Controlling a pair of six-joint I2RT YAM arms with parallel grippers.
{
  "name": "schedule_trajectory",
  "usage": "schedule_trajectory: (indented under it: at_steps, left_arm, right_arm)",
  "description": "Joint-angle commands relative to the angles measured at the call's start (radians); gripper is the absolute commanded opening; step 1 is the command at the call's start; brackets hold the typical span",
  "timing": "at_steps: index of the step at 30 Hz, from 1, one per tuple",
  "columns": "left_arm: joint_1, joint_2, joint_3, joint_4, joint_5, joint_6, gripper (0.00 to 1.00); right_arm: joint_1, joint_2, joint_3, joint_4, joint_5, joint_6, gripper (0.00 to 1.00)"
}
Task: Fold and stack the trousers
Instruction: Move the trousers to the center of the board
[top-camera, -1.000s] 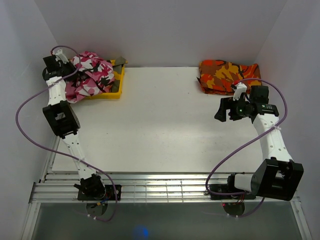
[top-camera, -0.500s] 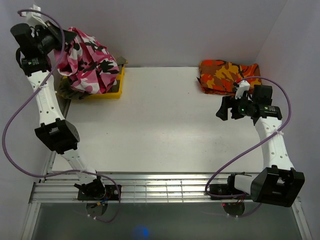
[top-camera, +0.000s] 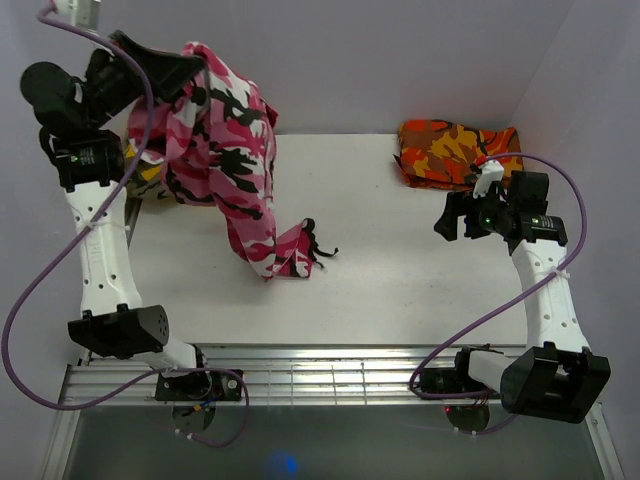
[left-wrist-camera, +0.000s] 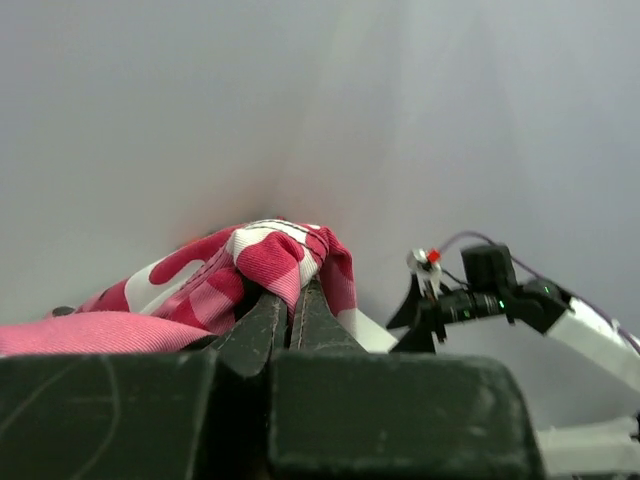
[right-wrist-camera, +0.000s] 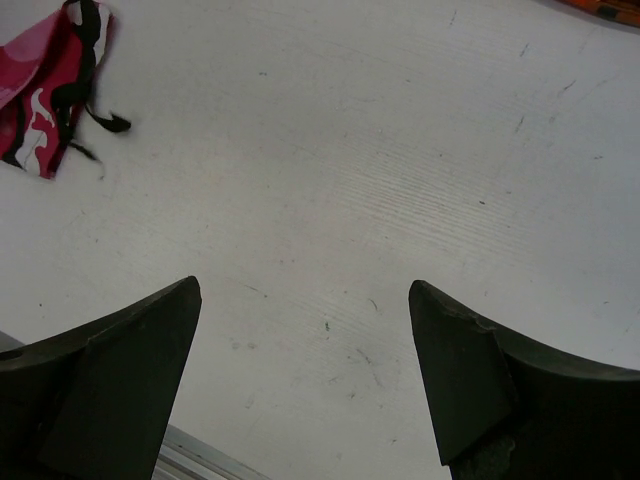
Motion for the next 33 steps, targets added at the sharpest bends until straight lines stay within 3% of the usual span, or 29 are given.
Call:
schedule_trajectory:
  at_steps: [1, 7, 14, 18, 22, 25, 26, 29, 33]
  left_arm:
    - [-0.115, -0.069, -0.182, -0.023, 0.006, 0.136, 0.0]
    - [-0.311, -0.096, -0.383, -0.204, -0.072, 0.444, 0.0]
    - [-0.656, -0.073, -0.612, -0.314, -0.212, 0.728, 0.0]
    - [-0.805, -0.015, -0.671, -0.403, -0.288, 0.895, 0.6]
    - [-0.799, -0.015, -0.619, -0.526, -0.4, 0.927, 0.84]
    - [-0.666, -0.067, -0.62, -0.547, -0.358, 0.876, 0.97]
    - [-0.561, -0.076, -0.625, -0.558, -0.327, 0.862, 0.97]
    - [-0.44, -0.115, -0.683, -0.613, -0.324, 0.901, 0.98]
    - [-0.414, -0.139, -0.798, -0.617, -0.425, 0.964, 0.98]
  right_arm:
    - [-0.002, -0.021, 0.033, 0.016, -0.035, 0.01, 0.9]
    - [-0.002, -0.019, 0.007, 0.017, -0.153, -0.005, 0.9]
    - [-0.002, 0.013, 0.059, -0.026, -0.142, -0.02, 0.9]
    - [-0.002, 0.053, 0.096, -0.075, -0.128, -0.043, 0.9]
    - [-0.001, 0.093, 0.116, -0.093, -0.153, -0.062, 0.9]
    - [0.011, 0.14, 0.116, -0.075, -0.179, -0.057, 0.94]
    - [0.018, 0.154, 0.116, -0.064, -0.184, -0.042, 0.96]
    - [0.051, 0.24, 0.128, -0.014, -0.204, -0.008, 1.0]
    - [0.164, 0.358, 0.192, 0.046, -0.17, -0.014, 1.0]
